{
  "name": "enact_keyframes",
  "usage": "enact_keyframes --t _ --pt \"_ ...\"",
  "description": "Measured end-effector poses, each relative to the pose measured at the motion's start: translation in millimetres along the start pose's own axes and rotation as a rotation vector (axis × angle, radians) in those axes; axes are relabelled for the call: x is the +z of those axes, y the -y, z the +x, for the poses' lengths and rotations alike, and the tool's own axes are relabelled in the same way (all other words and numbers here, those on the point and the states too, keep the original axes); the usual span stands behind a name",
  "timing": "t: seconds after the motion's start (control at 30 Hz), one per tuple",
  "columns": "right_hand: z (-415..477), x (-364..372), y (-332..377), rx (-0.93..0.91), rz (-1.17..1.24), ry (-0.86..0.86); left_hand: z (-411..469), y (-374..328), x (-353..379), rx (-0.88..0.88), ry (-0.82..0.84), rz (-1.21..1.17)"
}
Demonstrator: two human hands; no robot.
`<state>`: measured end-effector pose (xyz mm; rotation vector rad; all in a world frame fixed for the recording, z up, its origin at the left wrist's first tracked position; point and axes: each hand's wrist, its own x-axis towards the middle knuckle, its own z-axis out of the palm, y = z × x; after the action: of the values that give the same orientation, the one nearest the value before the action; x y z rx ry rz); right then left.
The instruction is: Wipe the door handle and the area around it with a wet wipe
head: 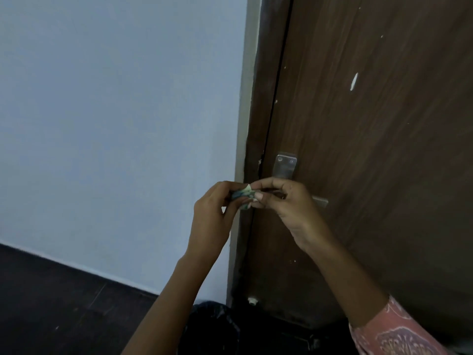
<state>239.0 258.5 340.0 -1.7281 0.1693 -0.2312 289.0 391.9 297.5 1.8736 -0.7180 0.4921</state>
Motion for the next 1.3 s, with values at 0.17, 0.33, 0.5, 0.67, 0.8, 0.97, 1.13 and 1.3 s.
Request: enact_keyframes --t 0.17,0.33,0.5,0.67,0.8,0.97,1.13,1.3 --pt "-6.4 25.0 -43.6 0.097 -0.105 0.046 -35.7 27.0 -12.2 -0.242 0.181 -0.014" --pt "-18.1 62.8 -105.0 0.210 -0.176 0.125 -86.9 71.7 -19.5 -0.490 0.275 0.081" --pt "-31.7 99.8 -164.7 0.157 -0.426 0.154 -138.7 110.4 -20.3 -0.669 0.381 0.155" --pt "-34.5 120.1 -207.0 0.195 -0.665 0.287 -179.4 137.4 -3.9 -0.884 0.416 0.148" --pt "-31.5 130.2 -231.0 0.296 -0.735 0.382 -197.9 152.2 9.3 -1.047 0.405 0.136" --pt "-26.4 132.4 -250.9 0.475 -0.723 0.513 -212.1 168.0 18.2 -1.164 0.477 0.134" --pt "-26.9 126.8 -264.4 0.598 -0.735 0.601 -225.6 176.5 22.5 -1.172 0.575 0.189" --pt "-29.8 101.5 -279.8 0.745 -0.603 0.483 -240.1 181.0 17.2 -1.159 0.579 0.214"
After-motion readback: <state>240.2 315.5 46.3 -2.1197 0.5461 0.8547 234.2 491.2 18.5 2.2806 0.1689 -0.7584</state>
